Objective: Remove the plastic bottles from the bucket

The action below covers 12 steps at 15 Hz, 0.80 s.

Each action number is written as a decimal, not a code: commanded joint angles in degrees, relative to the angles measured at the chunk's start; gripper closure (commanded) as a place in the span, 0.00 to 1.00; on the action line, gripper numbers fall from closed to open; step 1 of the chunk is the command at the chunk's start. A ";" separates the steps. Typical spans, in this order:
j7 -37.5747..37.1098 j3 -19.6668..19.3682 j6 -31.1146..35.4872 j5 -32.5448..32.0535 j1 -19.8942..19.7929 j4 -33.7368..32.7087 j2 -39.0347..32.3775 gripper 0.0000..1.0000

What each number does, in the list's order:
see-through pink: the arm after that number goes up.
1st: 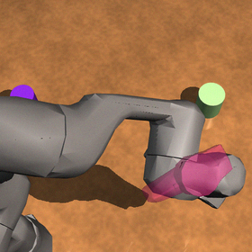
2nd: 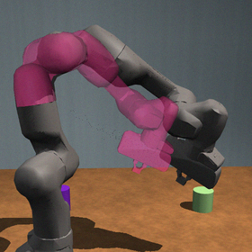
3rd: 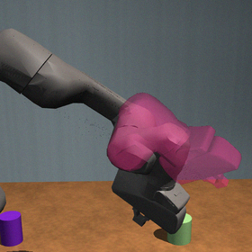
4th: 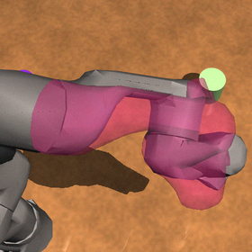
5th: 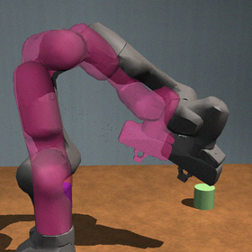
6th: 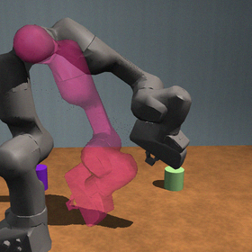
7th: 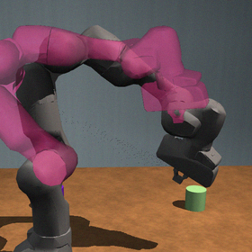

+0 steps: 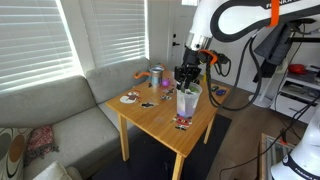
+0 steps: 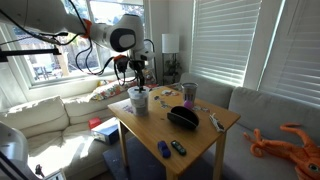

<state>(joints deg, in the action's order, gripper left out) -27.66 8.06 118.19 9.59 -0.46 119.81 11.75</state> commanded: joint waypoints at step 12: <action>-1.16 -0.78 4.99 0.66 1.28 -0.09 -2.03 0.47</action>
<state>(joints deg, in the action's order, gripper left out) -27.66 8.06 122.50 9.59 -0.19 119.76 10.12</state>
